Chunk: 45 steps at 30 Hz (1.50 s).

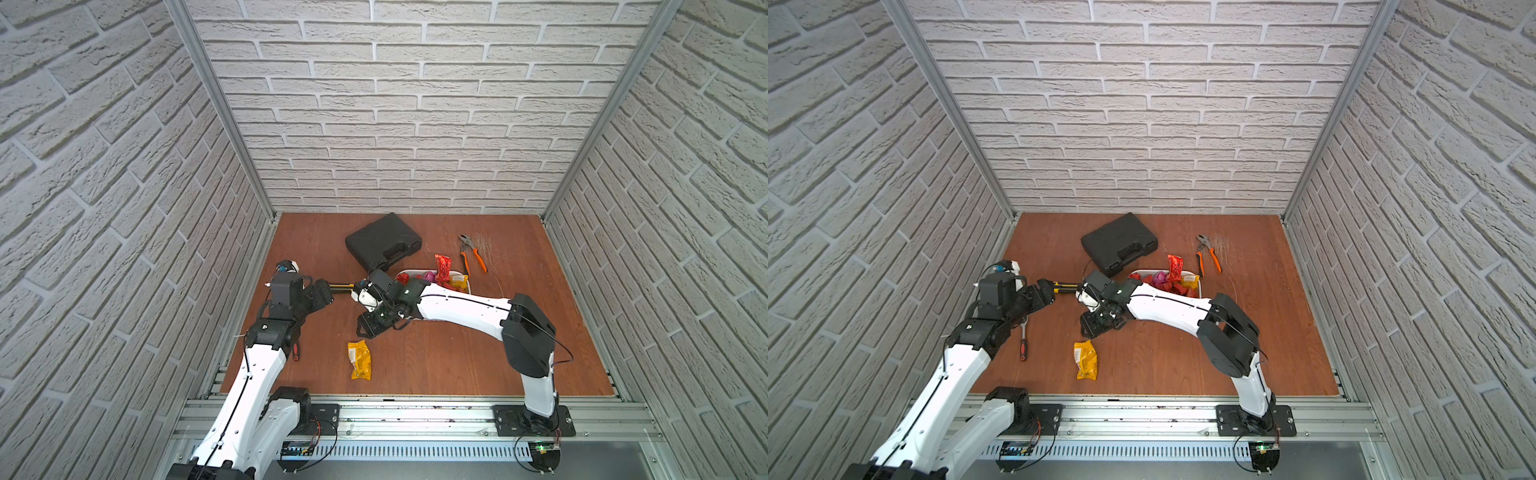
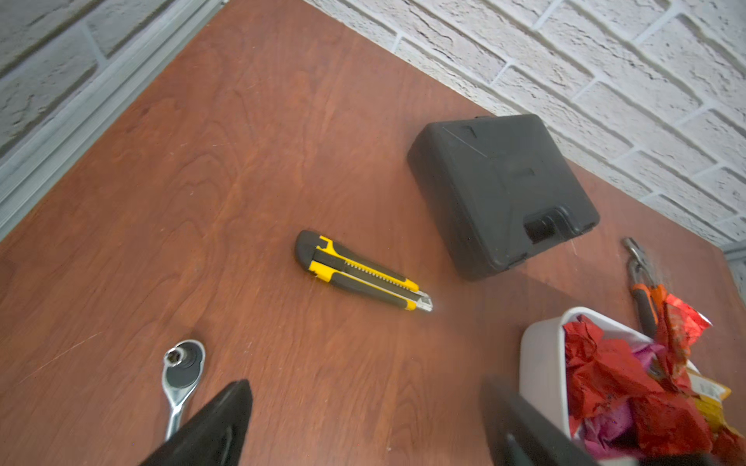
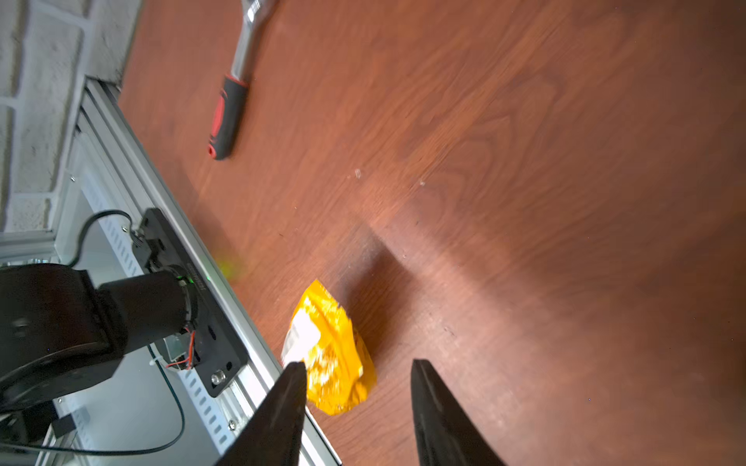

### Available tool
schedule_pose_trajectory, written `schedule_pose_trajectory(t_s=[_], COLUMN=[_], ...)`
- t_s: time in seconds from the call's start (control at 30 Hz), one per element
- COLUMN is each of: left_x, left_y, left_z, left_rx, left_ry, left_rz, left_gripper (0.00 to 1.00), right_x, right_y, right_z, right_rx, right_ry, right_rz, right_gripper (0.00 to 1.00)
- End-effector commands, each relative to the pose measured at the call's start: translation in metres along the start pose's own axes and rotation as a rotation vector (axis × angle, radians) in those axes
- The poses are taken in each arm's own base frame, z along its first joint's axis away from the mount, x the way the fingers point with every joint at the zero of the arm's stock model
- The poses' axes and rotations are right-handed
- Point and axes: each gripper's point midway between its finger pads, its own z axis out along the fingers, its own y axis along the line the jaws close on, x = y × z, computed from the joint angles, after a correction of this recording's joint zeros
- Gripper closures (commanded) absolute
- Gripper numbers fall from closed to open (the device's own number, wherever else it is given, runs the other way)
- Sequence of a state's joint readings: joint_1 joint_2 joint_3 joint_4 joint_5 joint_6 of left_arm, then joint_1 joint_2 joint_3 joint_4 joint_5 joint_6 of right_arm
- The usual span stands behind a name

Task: Take the tea bags out of the storage box
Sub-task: Place the tea bag at the center of the board, then pick up the tea bag from the storage box.

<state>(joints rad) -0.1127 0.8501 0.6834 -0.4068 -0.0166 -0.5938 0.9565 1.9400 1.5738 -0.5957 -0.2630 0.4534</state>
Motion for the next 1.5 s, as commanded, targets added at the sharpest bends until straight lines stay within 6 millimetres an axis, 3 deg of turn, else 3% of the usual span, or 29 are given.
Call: schedule_pose_trajectory(t_s=[0.0,0.17,0.27,0.53,0.73,0.9,1.1,1.33,1.47], left_x=[-0.013,0.000,0.013,0.064,0.083,0.079,0.070,0.068,0.079], left_y=[-0.037,-0.082,-0.114,-0.183,-0.206,-0.216,-0.199,-0.163,-0.162], left_z=[0.003,0.010,0.011,0.021,0.040,0.047,0.057,0.075,0.082], left_rx=[0.150,0.271,0.353,0.511,0.525,0.526,0.445,0.376,0.386], left_ry=[-0.022,0.027,0.047,0.201,0.303,0.285,0.295,0.365,0.419], left_rz=[0.085,0.245,0.373,0.714,0.750,0.672,0.539,0.299,0.266], left_gripper=[0.08,0.09,0.09,0.12,0.14,0.14,0.15,0.21,0.23], right_x=[-0.021,-0.026,-0.021,0.021,0.058,0.082,0.074,0.065,0.068], right_y=[-0.011,-0.051,-0.086,-0.155,-0.199,-0.220,-0.233,-0.247,-0.255], right_z=[-0.051,-0.098,-0.131,-0.182,-0.215,-0.215,-0.193,-0.162,-0.155], right_rx=[0.093,0.283,0.428,0.609,0.710,0.759,0.738,0.699,0.716], right_ry=[-0.142,-0.231,-0.290,-0.309,-0.303,-0.217,-0.144,-0.051,-0.015], right_rz=[-0.030,0.023,0.096,0.284,0.440,0.475,0.479,0.492,0.505], right_gripper=[0.48,0.49,0.49,0.49,0.43,0.33,0.32,0.39,0.45])
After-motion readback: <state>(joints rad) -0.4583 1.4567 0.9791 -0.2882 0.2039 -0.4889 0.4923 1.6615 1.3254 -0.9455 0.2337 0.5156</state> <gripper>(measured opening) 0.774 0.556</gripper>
